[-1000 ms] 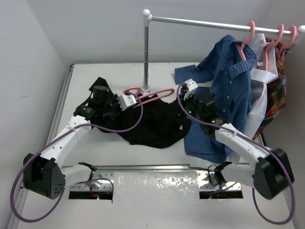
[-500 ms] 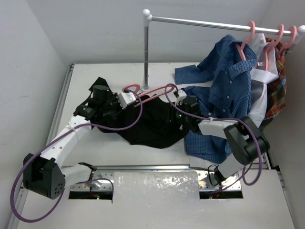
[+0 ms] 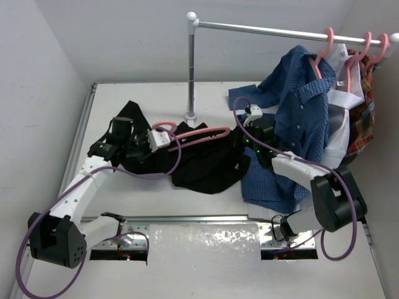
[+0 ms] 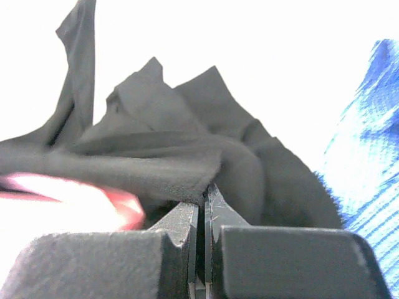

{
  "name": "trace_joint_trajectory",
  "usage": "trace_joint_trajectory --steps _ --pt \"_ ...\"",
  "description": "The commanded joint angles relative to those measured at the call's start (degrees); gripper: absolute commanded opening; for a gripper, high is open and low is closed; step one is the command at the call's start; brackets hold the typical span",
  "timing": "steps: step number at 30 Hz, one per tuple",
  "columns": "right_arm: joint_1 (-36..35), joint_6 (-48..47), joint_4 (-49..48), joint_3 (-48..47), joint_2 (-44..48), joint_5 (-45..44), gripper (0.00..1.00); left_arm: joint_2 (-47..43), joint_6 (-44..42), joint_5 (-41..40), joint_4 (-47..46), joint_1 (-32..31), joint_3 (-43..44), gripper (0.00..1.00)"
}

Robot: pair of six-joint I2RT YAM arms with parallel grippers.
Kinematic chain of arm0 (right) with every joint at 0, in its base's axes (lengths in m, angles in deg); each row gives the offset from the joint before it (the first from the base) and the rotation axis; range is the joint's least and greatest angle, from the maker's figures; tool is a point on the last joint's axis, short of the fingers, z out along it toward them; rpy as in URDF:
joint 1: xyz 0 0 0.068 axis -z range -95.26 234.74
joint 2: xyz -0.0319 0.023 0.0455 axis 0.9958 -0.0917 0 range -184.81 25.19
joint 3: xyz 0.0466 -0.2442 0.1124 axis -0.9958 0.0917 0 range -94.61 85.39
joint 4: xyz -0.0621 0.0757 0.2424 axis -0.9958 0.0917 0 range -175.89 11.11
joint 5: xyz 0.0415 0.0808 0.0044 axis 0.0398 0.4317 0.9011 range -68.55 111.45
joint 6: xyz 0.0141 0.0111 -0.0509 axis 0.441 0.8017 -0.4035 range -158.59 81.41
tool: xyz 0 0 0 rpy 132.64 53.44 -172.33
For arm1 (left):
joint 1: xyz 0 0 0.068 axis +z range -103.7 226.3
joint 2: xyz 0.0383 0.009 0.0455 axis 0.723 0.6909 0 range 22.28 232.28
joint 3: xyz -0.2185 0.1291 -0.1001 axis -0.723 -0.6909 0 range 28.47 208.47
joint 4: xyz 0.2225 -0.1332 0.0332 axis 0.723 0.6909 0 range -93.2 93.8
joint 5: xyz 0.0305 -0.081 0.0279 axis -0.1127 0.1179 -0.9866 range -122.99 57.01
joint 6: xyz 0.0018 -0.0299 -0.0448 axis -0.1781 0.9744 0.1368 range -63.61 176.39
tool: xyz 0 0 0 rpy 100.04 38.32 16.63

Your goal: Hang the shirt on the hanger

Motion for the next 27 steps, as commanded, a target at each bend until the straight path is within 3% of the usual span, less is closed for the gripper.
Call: trace_joint_trajectory --steps 1,5,9,15,22,27 --pt "0.92 -6.64 7.5 -4.18 3.81 -8.86 0.0 -2.25 -8.71 2.38 5.43 0.75 -0.56 0.0" --pt "0.75 -10.16 9.27 -5.15 7.15 -10.1 0.0 -0.41 -6.7 -2.1 2.55 0.66 -0.56 0.0" --pt "-0.91 -17.26 12.77 -7.34 9.0 -9.83 0.0 2.4 2.43 -8.78 -4.66 0.66 0.84 0.0" --pt "-3.29 -24.66 21.31 -10.69 10.32 -11.51 0.0 4.17 9.66 -11.42 -10.38 0.14 2.43 0.0" --pt "-8.38 -31.96 21.49 -14.73 10.76 -5.55 0.0 7.59 4.65 -28.11 -11.44 -11.72 -1.17 0.0" --pt "-10.58 -38.2 20.95 -14.47 11.02 8.24 0.02 7.51 5.53 -19.63 -11.27 -12.61 1.37 0.0"
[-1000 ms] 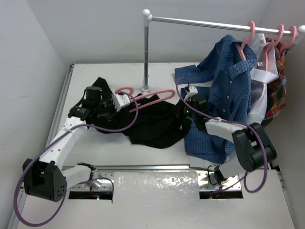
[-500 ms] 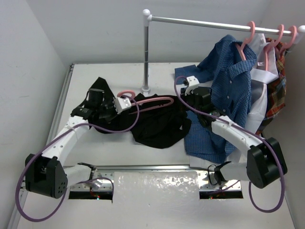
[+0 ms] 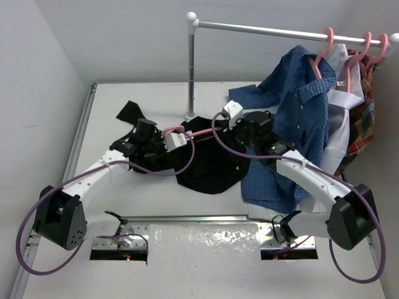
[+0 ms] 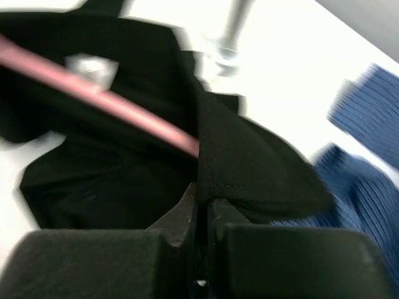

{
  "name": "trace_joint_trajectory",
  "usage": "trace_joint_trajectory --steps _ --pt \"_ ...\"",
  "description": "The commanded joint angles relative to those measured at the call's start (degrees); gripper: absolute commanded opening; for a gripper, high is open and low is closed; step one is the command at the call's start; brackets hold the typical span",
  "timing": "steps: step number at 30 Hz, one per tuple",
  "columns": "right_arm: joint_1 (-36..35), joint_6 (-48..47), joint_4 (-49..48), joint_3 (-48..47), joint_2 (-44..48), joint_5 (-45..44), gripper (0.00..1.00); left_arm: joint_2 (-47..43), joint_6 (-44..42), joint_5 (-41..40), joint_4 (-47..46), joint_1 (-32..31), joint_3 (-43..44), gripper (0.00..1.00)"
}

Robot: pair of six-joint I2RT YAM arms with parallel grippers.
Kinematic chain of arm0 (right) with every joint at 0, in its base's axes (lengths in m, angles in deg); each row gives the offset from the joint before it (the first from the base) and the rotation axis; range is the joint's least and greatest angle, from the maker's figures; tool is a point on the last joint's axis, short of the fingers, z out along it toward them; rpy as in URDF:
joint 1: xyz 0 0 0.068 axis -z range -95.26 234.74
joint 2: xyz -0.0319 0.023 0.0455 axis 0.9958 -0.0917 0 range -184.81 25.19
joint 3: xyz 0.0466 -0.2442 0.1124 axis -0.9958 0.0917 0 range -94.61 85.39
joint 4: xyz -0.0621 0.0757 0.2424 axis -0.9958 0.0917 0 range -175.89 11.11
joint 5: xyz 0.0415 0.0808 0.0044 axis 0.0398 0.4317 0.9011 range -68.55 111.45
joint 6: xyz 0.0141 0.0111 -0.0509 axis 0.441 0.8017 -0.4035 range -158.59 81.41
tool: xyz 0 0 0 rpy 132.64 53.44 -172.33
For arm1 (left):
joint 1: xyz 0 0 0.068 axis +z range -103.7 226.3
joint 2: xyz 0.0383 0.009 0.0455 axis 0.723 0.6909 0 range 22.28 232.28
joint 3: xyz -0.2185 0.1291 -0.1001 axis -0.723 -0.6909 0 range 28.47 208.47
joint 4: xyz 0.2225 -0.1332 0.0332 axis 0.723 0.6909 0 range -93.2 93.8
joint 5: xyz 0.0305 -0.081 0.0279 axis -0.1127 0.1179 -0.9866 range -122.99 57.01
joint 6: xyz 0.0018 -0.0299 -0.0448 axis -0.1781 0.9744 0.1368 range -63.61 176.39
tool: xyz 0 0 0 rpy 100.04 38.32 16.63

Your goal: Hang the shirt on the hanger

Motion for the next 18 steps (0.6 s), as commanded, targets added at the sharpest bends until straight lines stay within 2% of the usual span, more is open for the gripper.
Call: trace_joint_trajectory --steps 1,3,4,8,10,15,18 --pt "-2.15 -6.47 -0.7 -1.92 0.84 15.13 0.06 -1.12 0.7 3.75 -3.46 -0.35 3.25 0.0" --pt "-2.15 -9.11 -0.52 -0.87 0.83 15.96 0.04 -0.69 0.26 5.97 -1.46 -0.61 4.57 0.0" --pt "-2.15 -8.85 -0.69 0.35 1.44 15.09 0.0 -0.25 -0.18 5.36 -0.83 -0.96 5.62 0.0" --pt "-2.15 -8.41 -3.68 2.56 7.32 3.78 0.0 3.08 -3.34 2.37 3.47 -1.49 6.69 0.0" --pt "-2.15 -9.63 -2.29 0.55 7.69 2.87 0.0 3.97 -4.05 1.84 4.62 -1.58 6.77 0.0" --pt "-2.24 -10.87 0.27 -1.4 4.27 17.15 0.0 5.47 -2.12 2.62 3.22 -2.28 8.96 0.0" --pt "-2.24 -12.01 0.62 -0.08 3.04 18.86 0.02 5.38 -0.98 4.21 2.26 -2.37 10.37 0.0"
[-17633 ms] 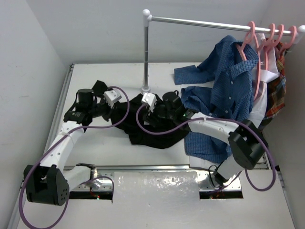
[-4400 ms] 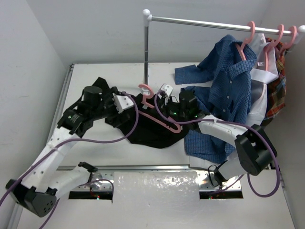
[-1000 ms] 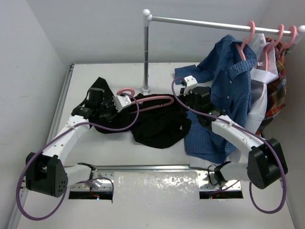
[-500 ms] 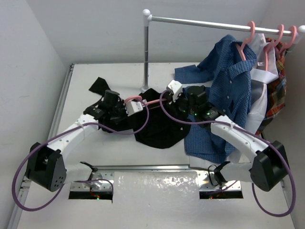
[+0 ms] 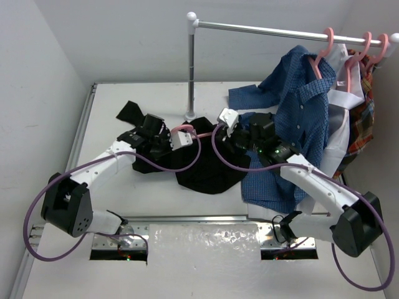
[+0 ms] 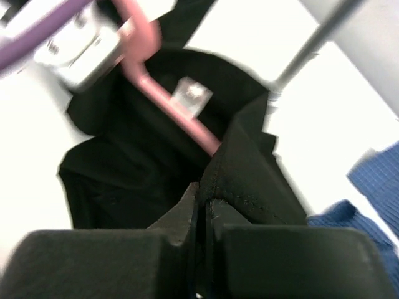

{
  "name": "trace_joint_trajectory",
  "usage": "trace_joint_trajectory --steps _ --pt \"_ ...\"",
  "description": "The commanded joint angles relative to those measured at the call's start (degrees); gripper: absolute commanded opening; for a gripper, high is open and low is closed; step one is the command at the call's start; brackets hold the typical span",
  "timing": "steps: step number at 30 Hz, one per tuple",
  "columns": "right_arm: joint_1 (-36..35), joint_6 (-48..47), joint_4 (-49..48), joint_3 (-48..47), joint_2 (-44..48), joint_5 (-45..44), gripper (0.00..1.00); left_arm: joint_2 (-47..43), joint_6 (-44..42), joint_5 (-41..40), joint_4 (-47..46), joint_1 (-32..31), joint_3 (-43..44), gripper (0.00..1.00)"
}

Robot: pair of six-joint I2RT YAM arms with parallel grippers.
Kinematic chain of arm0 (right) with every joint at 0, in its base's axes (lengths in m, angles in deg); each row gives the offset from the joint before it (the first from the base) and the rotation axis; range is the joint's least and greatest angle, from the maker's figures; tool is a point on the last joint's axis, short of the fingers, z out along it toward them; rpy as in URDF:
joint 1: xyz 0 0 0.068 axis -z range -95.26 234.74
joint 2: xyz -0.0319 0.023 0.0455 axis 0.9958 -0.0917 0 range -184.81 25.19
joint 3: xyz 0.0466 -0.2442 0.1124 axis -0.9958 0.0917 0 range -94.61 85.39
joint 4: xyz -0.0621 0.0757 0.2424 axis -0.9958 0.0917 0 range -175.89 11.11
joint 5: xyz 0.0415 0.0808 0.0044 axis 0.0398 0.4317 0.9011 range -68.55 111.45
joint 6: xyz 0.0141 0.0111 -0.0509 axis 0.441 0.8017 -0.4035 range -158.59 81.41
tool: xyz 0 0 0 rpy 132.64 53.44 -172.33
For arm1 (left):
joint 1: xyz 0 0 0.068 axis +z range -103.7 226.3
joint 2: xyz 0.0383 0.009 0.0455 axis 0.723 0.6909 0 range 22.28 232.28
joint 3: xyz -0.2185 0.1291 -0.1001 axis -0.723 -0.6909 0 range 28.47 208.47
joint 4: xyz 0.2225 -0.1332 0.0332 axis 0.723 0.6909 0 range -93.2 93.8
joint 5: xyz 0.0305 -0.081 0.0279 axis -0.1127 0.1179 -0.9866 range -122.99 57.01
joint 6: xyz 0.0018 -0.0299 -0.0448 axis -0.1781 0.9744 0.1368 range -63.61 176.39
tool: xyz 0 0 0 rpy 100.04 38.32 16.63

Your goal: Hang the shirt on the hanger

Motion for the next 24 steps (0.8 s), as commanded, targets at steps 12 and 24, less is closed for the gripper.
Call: trace_joint_trajectory --steps 12,24 --pt "3.18 -1.82 -5.09 0.48 4.99 19.34 0.53 -2.21 -1.95 6.84 -0.47 -0.62 3.55 0.0" --pt "2.83 -10.17 7.04 -14.63 -13.19 24.62 0.51 -2.3 -3.54 8.77 1.91 -0.62 5.05 0.0"
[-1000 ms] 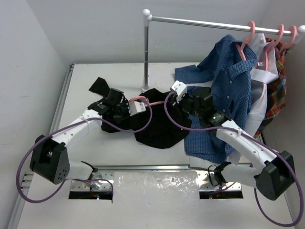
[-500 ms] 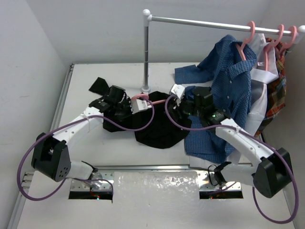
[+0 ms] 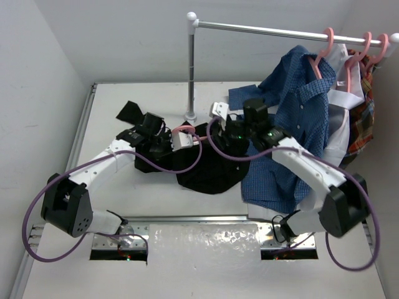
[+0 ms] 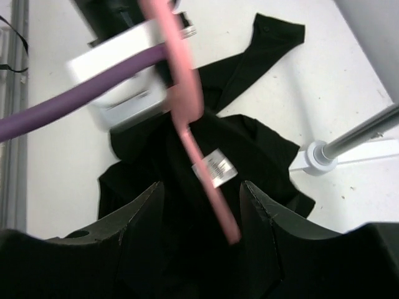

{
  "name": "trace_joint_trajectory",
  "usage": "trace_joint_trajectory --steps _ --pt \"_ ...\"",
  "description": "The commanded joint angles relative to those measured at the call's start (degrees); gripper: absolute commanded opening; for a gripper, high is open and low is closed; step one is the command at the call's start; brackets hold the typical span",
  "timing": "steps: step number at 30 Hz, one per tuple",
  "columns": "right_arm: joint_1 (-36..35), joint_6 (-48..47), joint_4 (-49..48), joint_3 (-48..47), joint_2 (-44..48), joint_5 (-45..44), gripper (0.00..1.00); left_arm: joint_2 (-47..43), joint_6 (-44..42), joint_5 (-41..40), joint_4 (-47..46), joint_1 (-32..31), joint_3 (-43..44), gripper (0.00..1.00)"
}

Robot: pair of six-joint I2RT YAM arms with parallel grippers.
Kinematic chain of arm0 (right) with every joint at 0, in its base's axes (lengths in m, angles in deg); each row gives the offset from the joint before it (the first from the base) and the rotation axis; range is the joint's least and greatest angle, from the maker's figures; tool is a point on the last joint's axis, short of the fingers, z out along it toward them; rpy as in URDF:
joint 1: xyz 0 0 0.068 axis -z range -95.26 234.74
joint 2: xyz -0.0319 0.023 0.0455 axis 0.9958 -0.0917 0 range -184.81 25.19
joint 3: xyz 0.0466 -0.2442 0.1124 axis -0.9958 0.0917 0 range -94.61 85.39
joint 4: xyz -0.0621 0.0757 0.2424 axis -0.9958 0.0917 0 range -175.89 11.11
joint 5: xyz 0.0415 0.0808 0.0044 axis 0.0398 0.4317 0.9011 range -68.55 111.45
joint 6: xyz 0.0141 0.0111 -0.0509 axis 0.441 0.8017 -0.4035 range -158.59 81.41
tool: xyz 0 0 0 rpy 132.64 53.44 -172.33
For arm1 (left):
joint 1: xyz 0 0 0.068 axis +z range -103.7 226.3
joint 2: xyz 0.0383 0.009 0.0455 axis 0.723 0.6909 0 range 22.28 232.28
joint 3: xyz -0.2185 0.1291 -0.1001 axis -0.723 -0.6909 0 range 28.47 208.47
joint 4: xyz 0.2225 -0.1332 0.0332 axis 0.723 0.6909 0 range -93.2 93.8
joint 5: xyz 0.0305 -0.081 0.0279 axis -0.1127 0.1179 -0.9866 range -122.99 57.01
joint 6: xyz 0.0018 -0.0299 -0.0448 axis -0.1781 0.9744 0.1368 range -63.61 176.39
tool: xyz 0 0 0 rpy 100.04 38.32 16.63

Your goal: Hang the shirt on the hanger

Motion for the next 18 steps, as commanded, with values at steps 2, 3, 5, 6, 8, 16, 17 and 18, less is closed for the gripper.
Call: trace_joint_trajectory --steps 2,3,5,6,8,16,17,18 --pt "-0.25 -4.06 4.84 -7.61 -6.93 2.7 0.51 -2.48 -1.16 2.8 -1.2 -0.56 2.6 0.0" --pt "-0.25 -4.41 5.36 -8.31 -7.82 2.79 0.51 -2.74 -1.15 3.15 -1.28 -0.56 2.51 0.0" --pt "-0.43 -5.46 8.7 -10.59 -9.58 3.22 0.5 -2.92 -1.07 3.24 -1.46 -0.64 2.42 0.0" --pt "-0.43 -6.86 10.1 -11.21 -11.24 3.75 0.48 -3.09 -0.98 3.33 -1.55 -0.56 2.42 0.0" --pt "-0.52 -8.8 14.06 -11.92 -12.48 4.37 0.47 -3.27 -0.63 3.5 -2.16 -0.56 2.51 0.0" --pt "-0.61 -6.96 11.44 -9.72 -15.21 3.93 0.36 -3.62 -0.1 4.47 -3.13 -0.47 2.77 0.0" --pt "-0.61 -6.44 11.35 -9.64 -15.3 3.84 0.36 -3.62 -0.01 4.38 -3.13 -0.55 2.77 0.0" --pt "-0.61 -5.91 10.3 -9.55 -15.3 3.84 0.33 -3.71 -0.01 4.12 -3.22 -0.56 2.69 0.0"
